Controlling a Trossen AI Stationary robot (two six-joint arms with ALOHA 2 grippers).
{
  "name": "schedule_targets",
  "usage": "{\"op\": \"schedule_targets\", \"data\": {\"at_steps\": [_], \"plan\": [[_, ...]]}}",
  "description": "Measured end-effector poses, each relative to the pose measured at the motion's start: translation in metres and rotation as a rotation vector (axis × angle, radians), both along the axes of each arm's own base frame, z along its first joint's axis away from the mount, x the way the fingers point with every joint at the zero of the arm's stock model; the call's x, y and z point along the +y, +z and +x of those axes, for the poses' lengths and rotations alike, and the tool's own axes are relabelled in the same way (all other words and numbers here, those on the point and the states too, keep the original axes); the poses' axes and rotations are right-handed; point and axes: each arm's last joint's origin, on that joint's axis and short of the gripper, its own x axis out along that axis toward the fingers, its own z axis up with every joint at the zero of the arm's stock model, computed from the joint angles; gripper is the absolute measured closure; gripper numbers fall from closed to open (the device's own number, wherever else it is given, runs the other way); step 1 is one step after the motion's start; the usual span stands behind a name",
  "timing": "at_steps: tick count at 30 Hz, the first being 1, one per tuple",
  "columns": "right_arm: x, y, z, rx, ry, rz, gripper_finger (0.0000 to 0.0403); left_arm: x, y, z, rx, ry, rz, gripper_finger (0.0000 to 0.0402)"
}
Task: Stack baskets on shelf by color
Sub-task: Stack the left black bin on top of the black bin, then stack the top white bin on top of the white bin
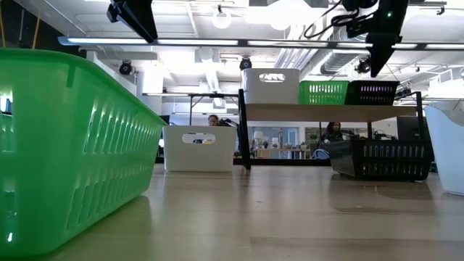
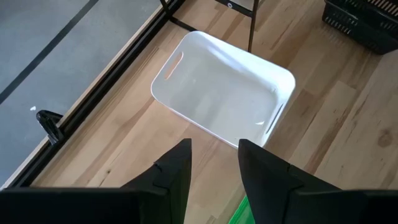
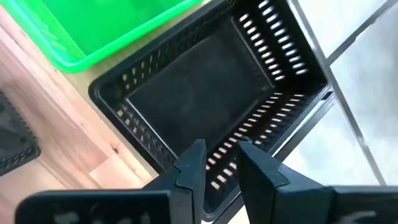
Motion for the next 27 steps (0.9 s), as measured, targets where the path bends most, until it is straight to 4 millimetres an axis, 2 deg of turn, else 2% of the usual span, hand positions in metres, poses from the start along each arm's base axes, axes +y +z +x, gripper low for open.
{"op": "schedule_targets", "data": {"at_steps": [4,7,13,17,21,27], "plan": [[0.002,0.007,-0.002,-0.028,-0.012,-0.028,0.0327,0.0,0.0,0.0,-0.004,-0.008,-0.017,0.028],[0.003,0.023,-0.004,-0.09,-0.046,-0.059,0.0327,-0.001,-0.001,0.001,-0.008,-0.026,-0.042,0.028],[0.01,0.06,-0.008,-0.314,-0.117,-0.077,0.0327,-0.001,-0.006,0.009,-0.005,-0.045,-0.092,0.028],[0.015,0.078,-0.01,-0.467,-0.162,-0.041,0.0327,0.0,-0.013,0.018,0.011,-0.019,-0.123,0.0279],[0.02,0.085,-0.01,-0.564,-0.16,0.031,0.0327,0.006,-0.022,0.026,0.021,0.034,-0.165,0.027],[0.03,0.086,-0.003,-0.604,-0.151,0.095,0.0327,0.018,-0.031,0.032,0.018,0.117,-0.254,0.0241]]}}
